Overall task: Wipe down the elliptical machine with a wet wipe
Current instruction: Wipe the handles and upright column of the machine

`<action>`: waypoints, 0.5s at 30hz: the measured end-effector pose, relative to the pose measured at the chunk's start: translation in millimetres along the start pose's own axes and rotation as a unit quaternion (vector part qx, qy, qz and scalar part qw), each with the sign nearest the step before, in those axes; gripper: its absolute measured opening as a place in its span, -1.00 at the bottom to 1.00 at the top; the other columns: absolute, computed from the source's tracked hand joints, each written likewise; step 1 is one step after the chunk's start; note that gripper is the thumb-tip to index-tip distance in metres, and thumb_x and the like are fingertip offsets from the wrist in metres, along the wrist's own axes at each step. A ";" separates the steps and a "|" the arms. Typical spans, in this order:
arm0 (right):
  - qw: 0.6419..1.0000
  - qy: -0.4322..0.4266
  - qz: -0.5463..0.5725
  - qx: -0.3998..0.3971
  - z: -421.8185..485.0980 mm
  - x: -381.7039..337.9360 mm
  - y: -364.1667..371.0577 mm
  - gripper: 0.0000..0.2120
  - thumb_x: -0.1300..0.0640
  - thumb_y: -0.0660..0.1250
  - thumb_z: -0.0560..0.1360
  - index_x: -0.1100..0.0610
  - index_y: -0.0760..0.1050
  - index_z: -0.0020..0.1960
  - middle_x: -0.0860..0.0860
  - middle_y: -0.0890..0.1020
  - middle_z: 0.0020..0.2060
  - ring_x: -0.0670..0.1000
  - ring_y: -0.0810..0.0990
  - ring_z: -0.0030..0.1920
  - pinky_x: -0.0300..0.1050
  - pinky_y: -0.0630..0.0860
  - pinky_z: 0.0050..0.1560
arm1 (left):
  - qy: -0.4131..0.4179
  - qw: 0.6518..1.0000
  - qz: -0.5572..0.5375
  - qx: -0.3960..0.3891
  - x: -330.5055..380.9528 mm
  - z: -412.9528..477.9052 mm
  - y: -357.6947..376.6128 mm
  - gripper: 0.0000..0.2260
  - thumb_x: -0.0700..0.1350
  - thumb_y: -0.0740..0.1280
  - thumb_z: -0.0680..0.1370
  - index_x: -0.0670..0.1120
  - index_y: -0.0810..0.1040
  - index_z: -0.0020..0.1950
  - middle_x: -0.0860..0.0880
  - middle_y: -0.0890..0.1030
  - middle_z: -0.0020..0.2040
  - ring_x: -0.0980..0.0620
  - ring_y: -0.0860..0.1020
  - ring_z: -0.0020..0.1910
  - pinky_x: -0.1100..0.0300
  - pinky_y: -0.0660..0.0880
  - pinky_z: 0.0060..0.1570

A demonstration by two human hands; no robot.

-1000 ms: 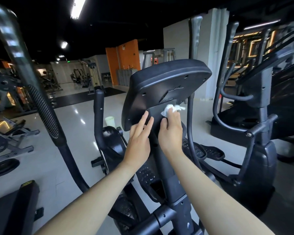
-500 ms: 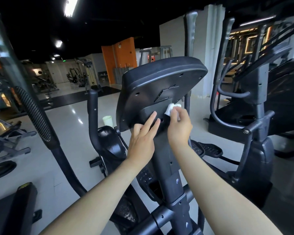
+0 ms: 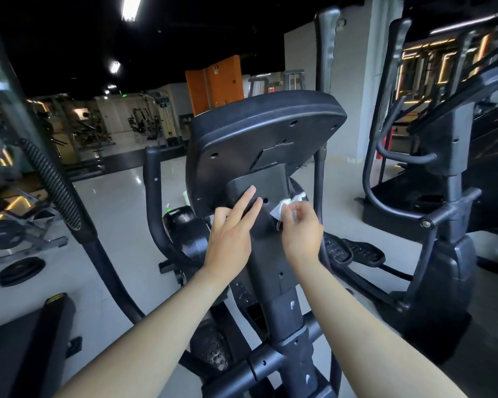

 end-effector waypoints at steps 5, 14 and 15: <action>0.998 -0.029 0.051 -0.014 26.6 -43.9 9.2 -0.85 -0.09 0.25 0.59 -0.07 0.42 -0.12 -0.04 0.56 -0.35 0.14 0.58 -0.29 0.06 0.58 -0.27 | -0.014 1.000 0.018 -0.008 3.2 -1.5 4.5 -0.31 -0.53 0.29 0.44 -0.09 0.43 0.52 0.08 0.25 0.62 -0.01 0.24 -0.09 0.03 0.52 0.03; 0.998 -0.014 -0.017 -0.061 -17.4 32.9 8.1 -0.86 0.01 0.21 0.67 0.07 0.40 0.02 -0.03 0.59 -0.26 0.12 0.57 -0.17 -0.01 0.48 -0.18 | -0.033 0.999 0.023 -0.016 9.5 -6.3 6.9 -0.34 -0.49 0.28 0.49 -0.07 0.40 0.55 0.10 0.22 0.63 0.01 0.23 -0.08 0.12 0.48 0.11; 0.998 -0.014 -0.019 -0.066 -19.6 38.4 7.7 -0.87 0.02 0.22 0.67 0.07 0.40 0.01 -0.01 0.61 -0.24 0.14 0.58 -0.16 0.00 0.48 -0.17 | -0.032 0.999 0.026 -0.020 9.9 -7.6 7.8 -0.35 -0.49 0.28 0.49 -0.07 0.41 0.55 0.09 0.23 0.62 0.02 0.22 -0.08 0.14 0.47 0.12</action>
Point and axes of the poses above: each hand's wrist, its own z-axis towards the middle knuckle, its own y-axis out of the palm, x = y × z, the point moved 9 cm from there along z, towards the middle knuckle
